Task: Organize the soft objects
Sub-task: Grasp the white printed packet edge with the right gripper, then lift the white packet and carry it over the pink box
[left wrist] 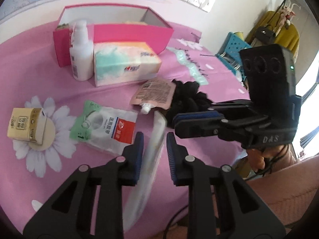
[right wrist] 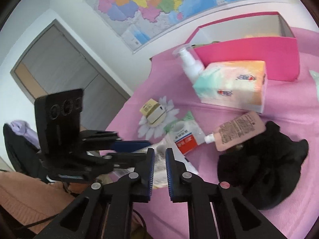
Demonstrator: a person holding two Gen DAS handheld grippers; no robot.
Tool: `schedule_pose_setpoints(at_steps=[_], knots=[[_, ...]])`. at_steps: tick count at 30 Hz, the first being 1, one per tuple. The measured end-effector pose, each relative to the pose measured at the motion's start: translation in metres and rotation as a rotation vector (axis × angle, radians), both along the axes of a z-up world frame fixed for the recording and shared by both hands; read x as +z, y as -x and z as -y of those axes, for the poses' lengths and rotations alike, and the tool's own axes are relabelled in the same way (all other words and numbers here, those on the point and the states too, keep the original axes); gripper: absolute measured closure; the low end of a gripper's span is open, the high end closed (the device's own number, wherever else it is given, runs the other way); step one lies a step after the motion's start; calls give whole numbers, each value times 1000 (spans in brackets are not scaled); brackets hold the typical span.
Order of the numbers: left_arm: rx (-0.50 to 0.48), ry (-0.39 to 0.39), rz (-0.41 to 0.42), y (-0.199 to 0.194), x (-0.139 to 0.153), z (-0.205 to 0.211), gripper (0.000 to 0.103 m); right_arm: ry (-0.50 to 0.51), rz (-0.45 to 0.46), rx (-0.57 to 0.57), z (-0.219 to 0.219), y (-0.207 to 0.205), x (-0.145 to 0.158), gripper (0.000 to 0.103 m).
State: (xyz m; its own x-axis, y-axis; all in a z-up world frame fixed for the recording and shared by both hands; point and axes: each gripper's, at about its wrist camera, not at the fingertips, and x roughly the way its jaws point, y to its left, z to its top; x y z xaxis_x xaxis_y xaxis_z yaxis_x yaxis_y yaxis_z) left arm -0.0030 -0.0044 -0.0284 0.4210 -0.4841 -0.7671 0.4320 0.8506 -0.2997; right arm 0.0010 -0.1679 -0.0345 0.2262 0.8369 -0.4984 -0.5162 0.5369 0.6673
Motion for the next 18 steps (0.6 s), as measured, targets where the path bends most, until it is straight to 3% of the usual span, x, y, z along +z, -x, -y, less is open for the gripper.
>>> schedule_pose_setpoints(at_steps=[4, 6, 7, 9, 12, 18], knots=[[24, 27, -15, 0, -7, -15, 76, 37, -31, -13, -1, -2, -15, 89], [40, 36, 4, 4, -4, -25, 62, 38, -56, -4, -1, -2, -23, 83], [59, 28, 14, 4, -3, -29, 56, 38, -59, -4, -2, -2, -25, 70], [106, -2, 21, 3, -2, -38, 56, 26, -62, 0, -3, -2, -28, 64], [177, -16, 28, 3, 1, -57, 56, 52, -28, 21, -12, -2, -27, 62], [217, 12, -20, 26, -8, -89, 56, 87, -28, 54, -31, -6, -31, 56]])
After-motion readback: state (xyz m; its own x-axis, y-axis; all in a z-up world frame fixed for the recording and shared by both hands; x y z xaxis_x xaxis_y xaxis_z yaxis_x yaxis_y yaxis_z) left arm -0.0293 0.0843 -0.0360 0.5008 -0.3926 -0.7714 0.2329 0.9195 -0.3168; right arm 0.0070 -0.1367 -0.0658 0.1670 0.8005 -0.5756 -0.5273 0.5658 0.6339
